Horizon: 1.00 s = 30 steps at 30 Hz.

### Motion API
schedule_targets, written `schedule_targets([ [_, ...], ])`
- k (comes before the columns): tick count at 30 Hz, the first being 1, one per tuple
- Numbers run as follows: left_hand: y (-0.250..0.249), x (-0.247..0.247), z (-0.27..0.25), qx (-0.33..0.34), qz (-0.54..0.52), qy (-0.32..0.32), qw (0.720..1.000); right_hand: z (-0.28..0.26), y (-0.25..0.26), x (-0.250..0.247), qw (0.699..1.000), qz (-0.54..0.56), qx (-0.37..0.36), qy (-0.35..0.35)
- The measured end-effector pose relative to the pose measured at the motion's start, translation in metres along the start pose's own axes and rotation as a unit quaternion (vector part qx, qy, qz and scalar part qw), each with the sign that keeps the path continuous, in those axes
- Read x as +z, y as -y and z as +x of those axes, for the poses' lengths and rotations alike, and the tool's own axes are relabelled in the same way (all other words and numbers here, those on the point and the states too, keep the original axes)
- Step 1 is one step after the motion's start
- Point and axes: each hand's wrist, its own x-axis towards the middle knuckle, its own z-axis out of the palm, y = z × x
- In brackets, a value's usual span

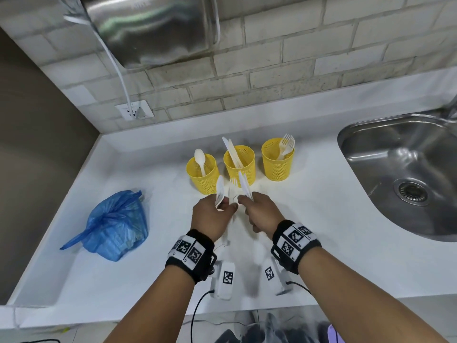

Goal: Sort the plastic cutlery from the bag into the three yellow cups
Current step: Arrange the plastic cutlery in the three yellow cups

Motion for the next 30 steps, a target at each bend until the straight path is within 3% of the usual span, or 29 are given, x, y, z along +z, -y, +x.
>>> schedule_targets([
  [5, -0.014, 0.001, -0.003, 0.023, -0.070, -0.004, 0.997, -0.002, 0.017, 0.001, 0.995, 0.069, -0.065, 0.003],
  [11, -0.016, -0.003, 0.002, 0.044, -0.145, 0.013, 0.988, -0.001, 0.026, -0.004, 0.991, 0.116, -0.073, -0.008],
  [20, -0.020, -0.024, 0.024, -0.015, -0.232, 0.072, 0.970, 0.013, 0.047, 0.002, 0.981, 0.188, -0.052, 0.011],
  [23, -0.018, -0.037, 0.036, 0.002, -0.201, 0.068, 0.977, 0.026, 0.054, 0.005, 0.983, 0.155, -0.097, -0.033],
  [27, -0.012, -0.049, 0.052, 0.007, -0.218, 0.062, 0.974, 0.052, 0.068, -0.001, 0.976, 0.027, -0.166, -0.141],
  [30, -0.009, -0.055, 0.061, 0.018, -0.223, 0.075, 0.972, 0.068, 0.082, -0.005, 0.967, 0.021, -0.194, -0.165],
])
